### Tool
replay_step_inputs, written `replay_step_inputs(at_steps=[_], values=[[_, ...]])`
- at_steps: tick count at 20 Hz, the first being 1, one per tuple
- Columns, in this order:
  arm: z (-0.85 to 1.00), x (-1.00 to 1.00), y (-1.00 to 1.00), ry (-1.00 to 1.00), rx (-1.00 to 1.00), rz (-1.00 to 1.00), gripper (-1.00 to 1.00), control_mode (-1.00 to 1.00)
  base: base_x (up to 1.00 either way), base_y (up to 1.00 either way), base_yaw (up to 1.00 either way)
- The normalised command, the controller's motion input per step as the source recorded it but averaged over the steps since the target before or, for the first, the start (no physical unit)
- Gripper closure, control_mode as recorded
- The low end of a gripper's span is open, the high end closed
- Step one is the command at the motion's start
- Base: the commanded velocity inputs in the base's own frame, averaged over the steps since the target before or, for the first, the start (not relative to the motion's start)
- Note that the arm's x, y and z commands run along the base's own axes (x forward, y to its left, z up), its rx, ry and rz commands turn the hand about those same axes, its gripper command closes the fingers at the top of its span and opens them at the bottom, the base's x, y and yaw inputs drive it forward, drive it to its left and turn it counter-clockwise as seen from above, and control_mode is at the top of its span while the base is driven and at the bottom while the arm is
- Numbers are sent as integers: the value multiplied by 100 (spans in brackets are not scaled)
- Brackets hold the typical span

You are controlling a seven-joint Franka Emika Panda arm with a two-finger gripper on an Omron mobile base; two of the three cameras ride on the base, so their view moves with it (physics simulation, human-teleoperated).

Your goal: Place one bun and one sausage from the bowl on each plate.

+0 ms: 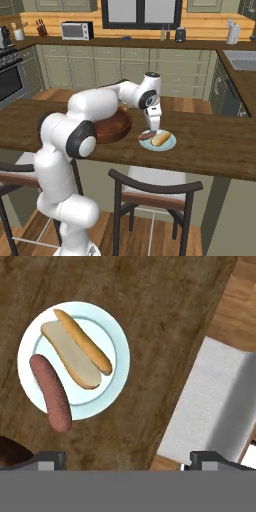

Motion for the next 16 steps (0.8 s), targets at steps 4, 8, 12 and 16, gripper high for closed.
replay_step_inputs(at_steps=[4, 8, 12, 16], values=[[38, -100, 0, -7, 0, -4, -100, -100, 0, 0, 0], [30, -100, 2, -6, 0, -1, -100, -100, 0, 0, 0], [26, -99, 21, -1, 0, -1, -100, -100, 0, 0, 0], [22, -77, 50, 0, -4, 0, -100, -100, 0, 0, 0]])
